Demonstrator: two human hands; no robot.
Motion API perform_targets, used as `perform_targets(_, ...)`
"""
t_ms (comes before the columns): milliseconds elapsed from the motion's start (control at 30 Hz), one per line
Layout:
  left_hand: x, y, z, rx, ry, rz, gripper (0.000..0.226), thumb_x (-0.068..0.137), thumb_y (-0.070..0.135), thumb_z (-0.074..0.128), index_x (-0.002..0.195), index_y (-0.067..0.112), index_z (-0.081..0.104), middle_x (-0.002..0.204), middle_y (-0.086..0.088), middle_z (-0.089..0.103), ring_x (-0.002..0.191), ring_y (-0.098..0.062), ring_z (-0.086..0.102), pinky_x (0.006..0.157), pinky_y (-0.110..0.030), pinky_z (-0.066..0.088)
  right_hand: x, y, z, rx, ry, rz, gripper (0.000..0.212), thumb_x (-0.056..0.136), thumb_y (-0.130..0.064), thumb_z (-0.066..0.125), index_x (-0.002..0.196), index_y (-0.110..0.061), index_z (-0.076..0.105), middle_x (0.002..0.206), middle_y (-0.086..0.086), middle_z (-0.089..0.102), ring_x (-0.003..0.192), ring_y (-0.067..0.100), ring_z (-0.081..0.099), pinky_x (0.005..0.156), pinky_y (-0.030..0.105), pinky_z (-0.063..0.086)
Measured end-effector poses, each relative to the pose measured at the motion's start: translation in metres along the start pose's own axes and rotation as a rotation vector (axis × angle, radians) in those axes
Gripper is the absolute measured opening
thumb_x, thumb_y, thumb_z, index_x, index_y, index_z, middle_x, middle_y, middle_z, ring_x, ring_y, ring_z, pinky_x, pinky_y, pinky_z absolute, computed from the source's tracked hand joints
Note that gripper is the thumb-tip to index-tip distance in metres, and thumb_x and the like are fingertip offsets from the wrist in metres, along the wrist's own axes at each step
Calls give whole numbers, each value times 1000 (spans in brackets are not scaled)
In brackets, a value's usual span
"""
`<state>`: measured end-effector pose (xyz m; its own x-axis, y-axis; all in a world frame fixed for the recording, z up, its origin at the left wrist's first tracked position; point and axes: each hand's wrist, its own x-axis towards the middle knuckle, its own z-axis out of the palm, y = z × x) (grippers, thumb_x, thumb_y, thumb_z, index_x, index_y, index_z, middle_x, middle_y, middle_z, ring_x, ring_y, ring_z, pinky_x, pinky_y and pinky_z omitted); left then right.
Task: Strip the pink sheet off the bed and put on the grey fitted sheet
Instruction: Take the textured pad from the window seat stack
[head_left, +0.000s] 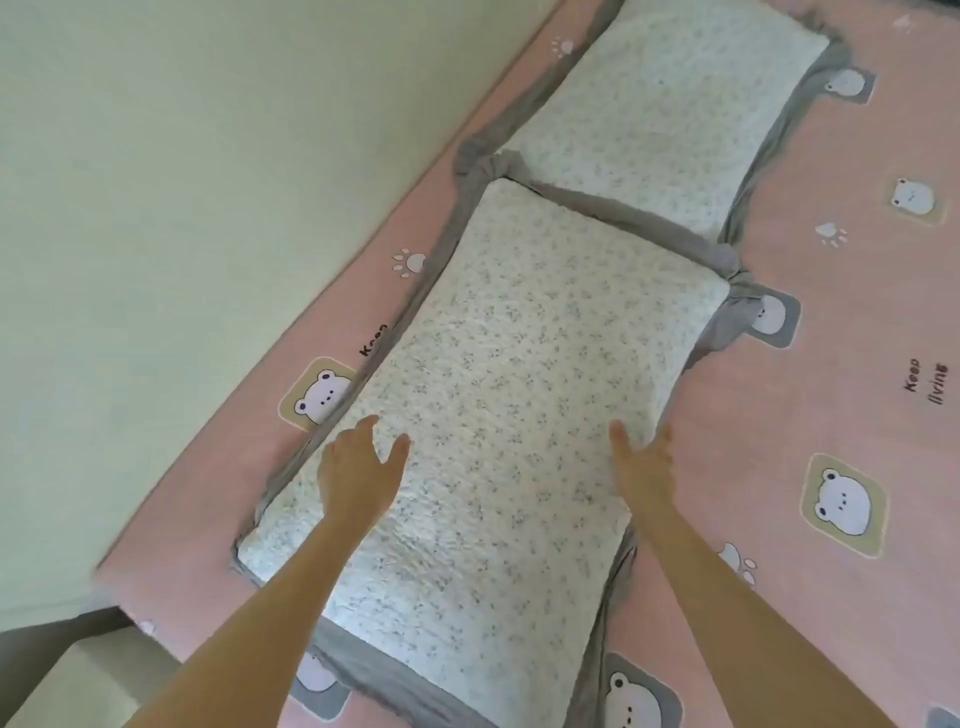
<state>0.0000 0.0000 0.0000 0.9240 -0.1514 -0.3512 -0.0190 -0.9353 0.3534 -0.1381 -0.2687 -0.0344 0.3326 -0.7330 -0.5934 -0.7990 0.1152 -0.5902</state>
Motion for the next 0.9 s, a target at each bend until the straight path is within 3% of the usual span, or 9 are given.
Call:
perform_targets(133,61,-5,24,89,10,-17,75,89,64,37,149,21,22,149,-13,34,137,-32,32,109,-49,29,30,-11,30,87,55,11,100,75,-79,42,150,-33,-7,156,13,14,138,38,27,108,54,30)
perform_targets(233,96,-5,45,31,-28,-74,85,85,72,32,150,22,14,150,-14,33,137,-33,32,108,-50,30,39,-6,55,-11,124,47,95,78,-78,39,150,-35,-7,156,12,12,134,39,32,105,53,30)
perform_targets(367,102,0,53,-41,24,-105,88,76,81,27,147,29,19,123,-14,58,109,-37,56,85,-44,47,47,5,65,-44,187,5,94,77,-81,37,149,-38,-6,155,12,16,132,38,34,105,53,32)
perform_targets(467,88,8,45,-99,31,-119,84,77,80,30,145,31,22,121,-2,58,105,-33,59,77,-38,46,46,7,55,-21,170,-18,93,79,-76,43,150,-37,-2,154,10,22,133,34,35,103,48,34)
perform_targets(533,77,17,32,-133,6,-108,78,80,77,32,144,34,23,108,4,56,95,-28,60,73,-34,46,40,6,45,63,151,-73,95,78,-74,49,150,-37,-1,153,2,27,132,30,38,102,46,35)
perform_targets(667,47,32,-2,-198,-1,-32,72,80,75,39,140,36,31,105,10,56,83,-18,58,74,-31,46,13,-3,20,197,122,-99,92,81,-64,58,150,-38,3,153,-6,27,134,25,37,107,46,34)
perform_targets(767,9,30,-25,-332,29,-31,67,77,76,48,132,39,40,101,15,59,75,-10,61,75,-37,56,-19,-8,-1,216,110,-113,89,83,-59,59,151,-35,6,153,-8,26,136,23,34,111,45,31)
perform_targets(900,-59,3,-54,-613,-51,-73,71,69,70,66,126,33,48,104,18,63,91,-9,64,80,-38,57,-76,2,-26,231,69,-133,82,86,-46,63,151,-23,19,151,-1,32,136,21,34,112,41,29)
